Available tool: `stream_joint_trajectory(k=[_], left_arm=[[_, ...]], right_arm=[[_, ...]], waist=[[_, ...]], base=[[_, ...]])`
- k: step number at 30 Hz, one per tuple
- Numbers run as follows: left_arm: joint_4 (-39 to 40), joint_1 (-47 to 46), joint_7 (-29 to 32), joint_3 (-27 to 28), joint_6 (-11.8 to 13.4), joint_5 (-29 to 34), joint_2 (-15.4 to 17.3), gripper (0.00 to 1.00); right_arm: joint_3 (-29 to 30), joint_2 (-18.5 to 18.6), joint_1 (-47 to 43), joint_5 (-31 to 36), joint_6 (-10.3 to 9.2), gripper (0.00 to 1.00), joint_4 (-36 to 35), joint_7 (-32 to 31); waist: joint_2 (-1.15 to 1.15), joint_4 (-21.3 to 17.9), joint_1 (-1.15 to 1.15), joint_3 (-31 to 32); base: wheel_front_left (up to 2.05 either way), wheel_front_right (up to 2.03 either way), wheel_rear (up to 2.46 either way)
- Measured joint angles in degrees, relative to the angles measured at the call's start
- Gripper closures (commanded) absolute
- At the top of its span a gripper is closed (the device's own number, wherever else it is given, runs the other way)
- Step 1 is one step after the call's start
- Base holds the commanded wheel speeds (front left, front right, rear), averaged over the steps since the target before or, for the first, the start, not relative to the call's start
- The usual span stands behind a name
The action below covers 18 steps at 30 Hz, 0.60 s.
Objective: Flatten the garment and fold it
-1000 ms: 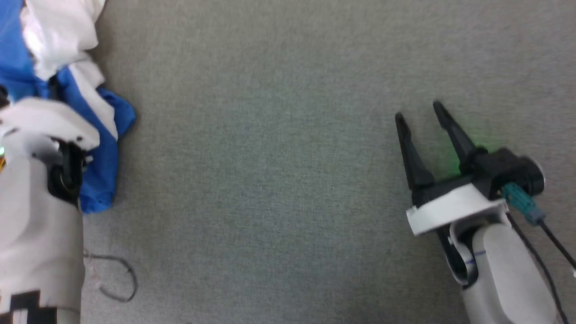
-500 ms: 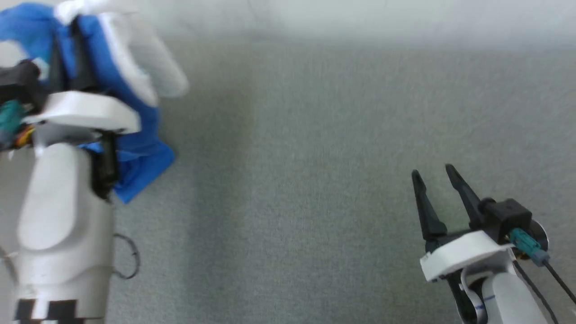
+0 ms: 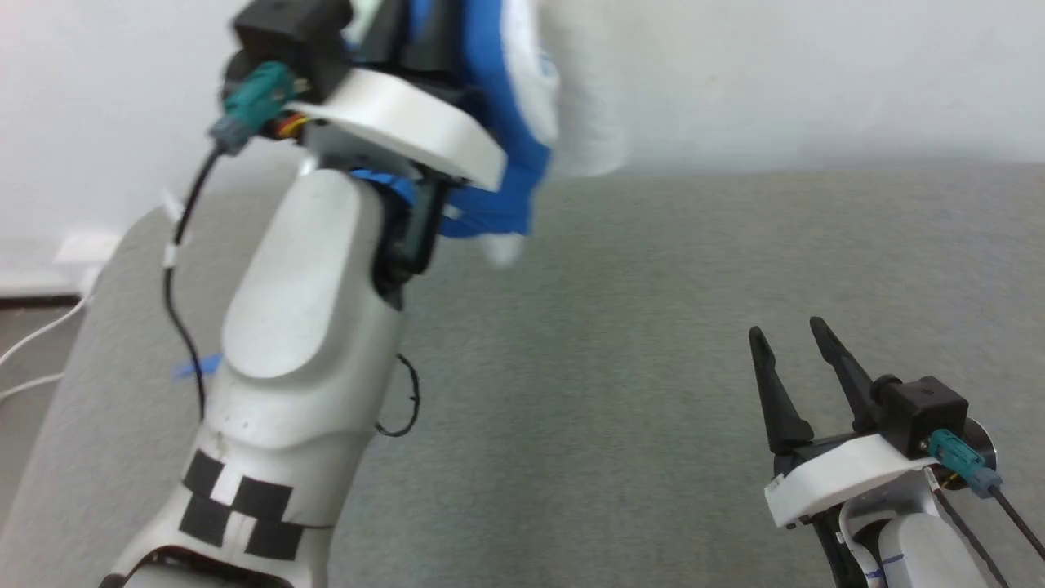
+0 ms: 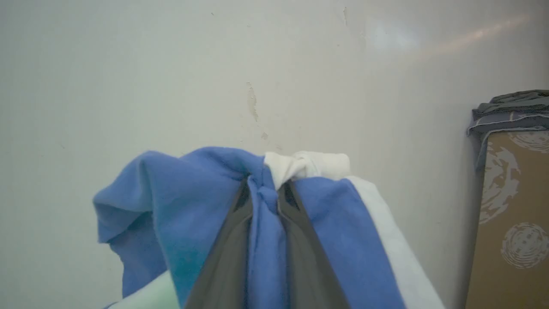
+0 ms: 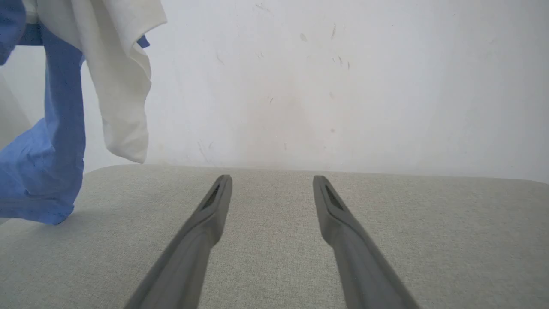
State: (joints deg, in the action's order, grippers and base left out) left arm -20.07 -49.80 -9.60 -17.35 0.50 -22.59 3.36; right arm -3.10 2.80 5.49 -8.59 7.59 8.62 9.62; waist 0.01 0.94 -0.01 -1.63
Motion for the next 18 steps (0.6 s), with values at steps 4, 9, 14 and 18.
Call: stream_joint_trajectory(k=[4, 9, 14, 18], left_arm=[[-0.86, -0.61, 0.73, -6.27, -0.77, -4.95, -0.16, 1.0], [-5.35, 1.32, 6.09, -15.93, -0.9, -9.82, -0.53, 1.0], [-13.55, 7.35, 14.73, -22.25, -1.88, -13.92, -0.57, 1.0], [-19.86, 11.08, 21.12, -25.33, -3.34, -17.22, -0.55, 0.68]], right_arm=[[-0.14, 0.0, 0.01, 0.01, 0.0, 0.0, -0.6, -0.21], [-0.33, 0.02, 0.05, 0.0, -0.01, 0.0, -0.99, -0.52], [-0.43, 0.05, 0.16, -0.01, -0.03, 0.0, -1.01, -0.89], [-0.73, 0.04, 0.3, -0.01, -0.03, 0.0, -0.92, -1.02]], waist=[[0.0, -3.43, 0.01, -0.08], [0.0, -7.95, 0.01, -1.19], [0.0, -11.72, 0.01, -2.96], [0.0, -13.73, 0.02, -4.57]], base=[[0.0, 0.0, 0.0], [0.0, 0.0, 0.0], [0.0, 0.0, 0.0], [0.0, 0.0, 0.0]])
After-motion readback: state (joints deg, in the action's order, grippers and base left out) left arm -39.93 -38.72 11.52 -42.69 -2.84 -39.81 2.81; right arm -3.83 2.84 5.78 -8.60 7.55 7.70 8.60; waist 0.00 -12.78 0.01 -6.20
